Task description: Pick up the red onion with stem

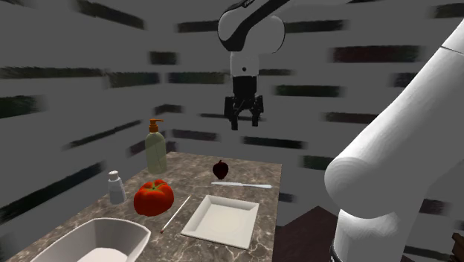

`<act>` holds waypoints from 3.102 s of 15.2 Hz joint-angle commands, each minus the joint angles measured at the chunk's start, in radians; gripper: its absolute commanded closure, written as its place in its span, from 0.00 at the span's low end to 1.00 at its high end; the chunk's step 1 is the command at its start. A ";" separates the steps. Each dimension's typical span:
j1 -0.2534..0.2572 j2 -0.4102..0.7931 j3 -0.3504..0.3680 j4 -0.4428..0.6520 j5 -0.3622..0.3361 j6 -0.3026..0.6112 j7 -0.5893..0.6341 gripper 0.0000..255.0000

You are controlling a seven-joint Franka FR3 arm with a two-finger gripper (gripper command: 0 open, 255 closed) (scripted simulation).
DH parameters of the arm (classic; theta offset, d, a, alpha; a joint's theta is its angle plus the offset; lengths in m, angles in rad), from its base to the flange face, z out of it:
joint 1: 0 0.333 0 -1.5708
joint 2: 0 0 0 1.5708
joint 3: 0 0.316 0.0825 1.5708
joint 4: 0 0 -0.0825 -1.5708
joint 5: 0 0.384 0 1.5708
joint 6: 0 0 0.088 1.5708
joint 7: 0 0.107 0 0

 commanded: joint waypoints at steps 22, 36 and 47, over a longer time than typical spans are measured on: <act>0.002 0.712 0.020 0.249 -0.053 0.400 0.108 0.00; 0.002 0.717 0.020 0.248 -0.054 0.407 0.109 1.00; 0.002 0.623 0.020 0.285 -0.051 0.275 0.106 1.00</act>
